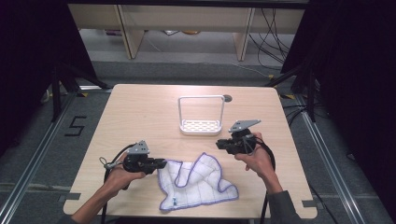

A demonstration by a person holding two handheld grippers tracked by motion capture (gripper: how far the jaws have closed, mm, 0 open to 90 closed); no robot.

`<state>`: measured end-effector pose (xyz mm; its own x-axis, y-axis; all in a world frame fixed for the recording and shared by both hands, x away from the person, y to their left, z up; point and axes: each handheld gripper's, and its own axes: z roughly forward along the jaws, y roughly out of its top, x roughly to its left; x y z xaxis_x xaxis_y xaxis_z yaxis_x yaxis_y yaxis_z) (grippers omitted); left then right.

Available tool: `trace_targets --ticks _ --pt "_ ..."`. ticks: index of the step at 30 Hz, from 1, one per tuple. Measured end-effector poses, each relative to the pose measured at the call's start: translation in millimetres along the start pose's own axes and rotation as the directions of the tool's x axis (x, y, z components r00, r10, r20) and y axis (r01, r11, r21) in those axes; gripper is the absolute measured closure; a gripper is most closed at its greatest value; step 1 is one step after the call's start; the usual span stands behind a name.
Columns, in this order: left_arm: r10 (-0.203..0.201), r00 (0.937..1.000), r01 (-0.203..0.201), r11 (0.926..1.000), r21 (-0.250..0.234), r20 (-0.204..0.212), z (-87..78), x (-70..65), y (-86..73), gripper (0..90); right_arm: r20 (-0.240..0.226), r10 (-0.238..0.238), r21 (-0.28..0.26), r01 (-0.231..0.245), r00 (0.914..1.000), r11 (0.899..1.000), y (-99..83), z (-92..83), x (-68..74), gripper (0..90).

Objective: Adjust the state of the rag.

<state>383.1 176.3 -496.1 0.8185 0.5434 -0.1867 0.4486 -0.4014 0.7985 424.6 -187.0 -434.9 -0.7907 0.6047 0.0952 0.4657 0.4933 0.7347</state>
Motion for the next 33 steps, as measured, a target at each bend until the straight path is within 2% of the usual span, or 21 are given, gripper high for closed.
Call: trace_targets --ticks 3,4,7,9,11,12,14,15,16,17,19,20,21,23,25,26,27,29,30,32,33 --pt "0.001 1.0000 -0.001 1.0000 0.006 -0.004 1.6 1.2 -2.0 81.3 0.004 0.027 0.029 -0.027 0.9996 0.999 -1.1 10.5 1.4 70.5" --pt "-0.001 1.0000 0.002 0.9999 0.011 -0.008 1.9 2.5 -3.6 81.3 -0.010 0.053 0.073 -0.053 0.9985 0.996 -2.0 20.2 5.4 63.9" --pt "-0.007 0.9999 0.007 0.9999 0.012 -0.008 2.2 4.0 -4.6 81.4 0.000 0.062 0.091 -0.062 0.9981 0.994 -4.1 29.4 9.9 60.1" --pt "-0.002 1.0000 0.002 0.9999 0.016 -0.004 2.7 5.0 -5.5 81.4 -0.015 0.102 0.131 -0.099 0.9947 0.987 -6.6 37.2 13.3 54.7" --pt "0.001 1.0000 -0.001 0.9999 0.016 -0.004 2.9 5.0 -5.7 81.4 -0.010 0.108 0.162 -0.104 0.9941 0.981 -7.3 39.8 12.4 52.7" --pt "-0.003 0.9999 0.003 0.9999 0.014 -0.011 3.3 4.6 -5.8 81.4 -0.035 0.138 0.179 -0.130 0.9897 0.975 -10.7 49.7 11.2 49.4" --pt "-0.004 0.9998 0.004 0.9999 0.014 -0.017 3.4 4.3 -5.9 81.4 -0.022 0.170 0.243 -0.160 0.9851 0.957 -11.6 53.8 13.1 49.6" --pt "-0.005 0.9999 0.006 0.9999 0.016 -0.012 3.8 4.4 -6.0 81.4 -0.032 0.151 0.231 -0.140 0.9880 0.963 -12.9 58.2 11.8 52.8" --pt "-0.013 0.9998 0.013 0.9999 0.011 -0.013 4.7 4.0 -6.3 81.5 -0.047 0.174 0.242 -0.158 0.9836 0.957 -13.7 59.9 12.7 57.4" --pt "-0.005 0.9999 0.005 0.9998 0.021 -0.009 4.0 5.6 -6.1 81.6 -0.086 0.156 0.239 -0.132 0.9839 0.962 -14.8 63.1 12.6 64.9" --pt "-0.010 0.9999 0.010 0.9998 0.014 -0.008 3.8 5.7 -6.2 81.7 -0.095 0.125 0.238 -0.099 0.9876 0.966 -15.9 64.6 15.3 82.5" --pt "-0.010 0.9999 0.010 0.9998 0.014 -0.008 3.8 5.7 -6.2 81.8 -0.095 0.125 0.238 -0.099 0.9876 0.966 -15.9 64.6 15.3 82.5" --pt "-0.005 0.9999 0.006 0.9999 0.015 -0.010 3.1 6.2 -6.4 81.8 -0.109 0.082 0.211 -0.057 0.9906 0.976 -15.6 65.0 14.9 86.9" --pt "-0.025 0.9997 0.025 0.9997 -0.006 0.000 1.6 5.0 -6.1 82.3 -0.096 0.046 0.195 -0.027 0.9943 0.980 -10.3 58.8 19.0 88.1" --pt "-0.039 0.9992 0.039 0.9991 -0.018 0.013 -1.0 4.8 -5.9 82.8 -0.077 0.016 0.120 -0.007 0.9969 0.993 0.0 38.6 23.8 88.4" --pt "-0.039 0.9992 0.039 0.9991 -0.018 0.013 -1.0 4.8 -5.9 82.9 -0.077 0.016 0.120 -0.007 0.9969 0.993 0.0 38.6 23.8 88.4" --pt "-0.036 0.9993 0.036 0.9993 -0.011 0.008 -3.0 5.0 -6.7 83.0 -0.031 0.008 0.079 -0.006 0.9995 0.997 5.9 21.9 23.3 88.5" --pt "-0.042 0.9990 0.043 0.9990 -0.010 0.013 -3.1 5.8 -7.2 83.0 -0.020 0.005 0.051 -0.004 0.9998 0.999 7.1 16.7 20.9 88.5" --pt "-0.066 0.9978 0.066 0.9974 -0.029 0.002 -1.5 5.3 -8.4 83.1 0.005 0.028 0.030 -0.028 0.9996 0.999 7.8 9.7 17.6 88.4" --pt "-0.070 0.9975 0.070 0.9975 -0.013 0.010 -1.2 7.4 -9.3 83.2 0.037 0.057 0.000 -0.057 0.9977 0.998 6.1 -3.5 3.6 88.4" --pt "-0.080 0.9968 0.080 0.9965 -0.026 0.001 0.0 7.2 -9.9 83.2 0.040 0.097 -0.011 -0.096 0.9945 0.995 3.5 -6.4 -2.2 88.4"
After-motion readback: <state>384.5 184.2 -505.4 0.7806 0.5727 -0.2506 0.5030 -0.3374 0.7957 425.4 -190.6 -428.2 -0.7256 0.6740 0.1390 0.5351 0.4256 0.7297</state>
